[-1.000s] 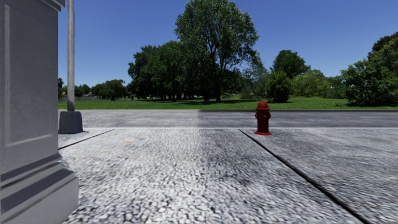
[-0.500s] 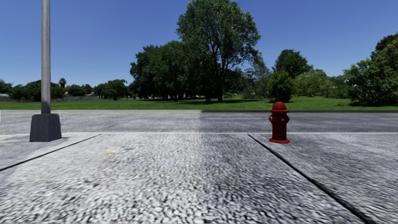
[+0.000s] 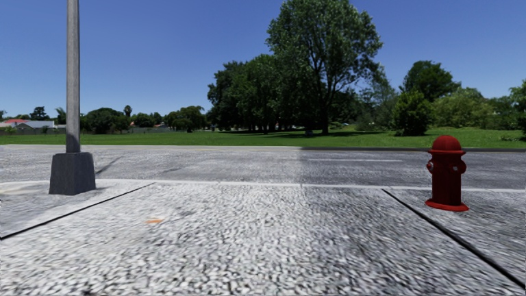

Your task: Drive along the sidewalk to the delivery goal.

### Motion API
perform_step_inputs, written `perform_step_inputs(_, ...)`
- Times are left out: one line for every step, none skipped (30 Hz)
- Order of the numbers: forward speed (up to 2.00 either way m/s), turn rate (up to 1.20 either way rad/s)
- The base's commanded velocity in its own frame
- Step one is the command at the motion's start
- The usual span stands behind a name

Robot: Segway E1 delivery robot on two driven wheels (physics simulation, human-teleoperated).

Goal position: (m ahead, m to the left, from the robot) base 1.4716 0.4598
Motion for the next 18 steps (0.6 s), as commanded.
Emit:
perform_step_inputs(1.35,0.38)
perform_step_inputs(1.35,0.38)
perform_step_inputs(1.35,0.38)
perform_step_inputs(1.35,0.38)
perform_step_inputs(1.35,0.38)
perform_step_inputs(1.35,0.38)
perform_step_inputs(1.35,0.38)
perform_step_inputs(1.35,0.38)
perform_step_inputs(1.35,0.39)
perform_step_inputs(1.35,0.4)
perform_step_inputs(1.34,0.45)
perform_step_inputs(1.33,0.47)
perform_step_inputs(1.33,0.47)
perform_step_inputs(1.32,0.48)
perform_step_inputs(1.32,0.5)
perform_step_inputs(1.32,0.52)
perform_step_inputs(1.32,0.52)
perform_step_inputs(1.32,0.54)
